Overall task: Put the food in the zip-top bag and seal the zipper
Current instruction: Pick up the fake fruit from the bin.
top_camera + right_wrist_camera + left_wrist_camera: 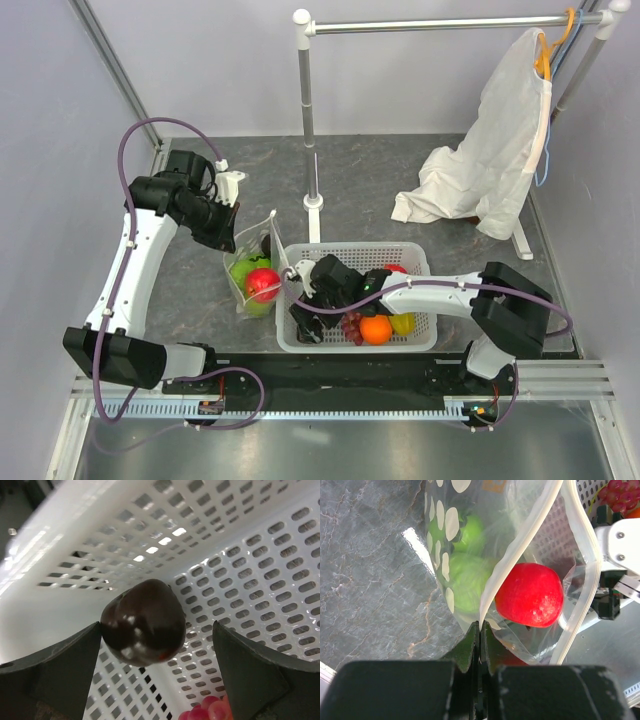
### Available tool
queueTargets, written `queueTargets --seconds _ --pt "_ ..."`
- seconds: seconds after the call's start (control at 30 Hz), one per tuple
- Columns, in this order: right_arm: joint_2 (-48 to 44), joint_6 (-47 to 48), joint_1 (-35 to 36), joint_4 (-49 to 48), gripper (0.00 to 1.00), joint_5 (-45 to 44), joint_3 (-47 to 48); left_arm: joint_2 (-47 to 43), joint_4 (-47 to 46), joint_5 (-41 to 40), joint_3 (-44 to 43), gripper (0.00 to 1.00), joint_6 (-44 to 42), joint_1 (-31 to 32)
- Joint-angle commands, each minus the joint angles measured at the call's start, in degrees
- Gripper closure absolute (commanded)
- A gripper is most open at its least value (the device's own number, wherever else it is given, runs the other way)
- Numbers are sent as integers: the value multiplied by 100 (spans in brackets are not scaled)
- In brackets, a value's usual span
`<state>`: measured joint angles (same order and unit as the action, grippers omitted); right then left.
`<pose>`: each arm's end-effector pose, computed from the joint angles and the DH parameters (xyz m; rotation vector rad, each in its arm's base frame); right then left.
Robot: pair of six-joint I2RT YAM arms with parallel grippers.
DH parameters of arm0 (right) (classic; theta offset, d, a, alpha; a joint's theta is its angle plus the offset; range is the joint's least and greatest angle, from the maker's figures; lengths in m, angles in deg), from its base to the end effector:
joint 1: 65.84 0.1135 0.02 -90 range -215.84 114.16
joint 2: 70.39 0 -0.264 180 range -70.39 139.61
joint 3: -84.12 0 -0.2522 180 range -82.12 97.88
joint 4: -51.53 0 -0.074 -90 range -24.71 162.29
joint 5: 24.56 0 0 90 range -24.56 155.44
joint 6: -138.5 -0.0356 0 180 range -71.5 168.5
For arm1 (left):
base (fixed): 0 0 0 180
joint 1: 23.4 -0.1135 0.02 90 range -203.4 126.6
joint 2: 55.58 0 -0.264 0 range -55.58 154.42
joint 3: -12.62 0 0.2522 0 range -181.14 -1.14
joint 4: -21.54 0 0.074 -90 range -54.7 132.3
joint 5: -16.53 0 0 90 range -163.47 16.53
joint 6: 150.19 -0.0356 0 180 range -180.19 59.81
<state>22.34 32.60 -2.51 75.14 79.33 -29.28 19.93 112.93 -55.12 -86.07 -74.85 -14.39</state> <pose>0.1401 0.2980 0.1833 -1.1601 2.3502 0.8576 0.2213 -0.0464 0.3683 0.6403 2.6434 -0.4128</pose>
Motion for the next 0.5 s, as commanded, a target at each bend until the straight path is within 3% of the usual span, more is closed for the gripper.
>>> queueTargets --seconds 0.0,0.17,0.47 --pt "193 -141 39 -106 4 -360 104 8 244 90 -24 98 -64 -5" --pt "123 -124 30 -115 14 -528 16 17 227 72 -42 98 -90 -14" --pt "-659 289 -232 350 53 -449 138 87 218 55 -59 98 -108 -14"
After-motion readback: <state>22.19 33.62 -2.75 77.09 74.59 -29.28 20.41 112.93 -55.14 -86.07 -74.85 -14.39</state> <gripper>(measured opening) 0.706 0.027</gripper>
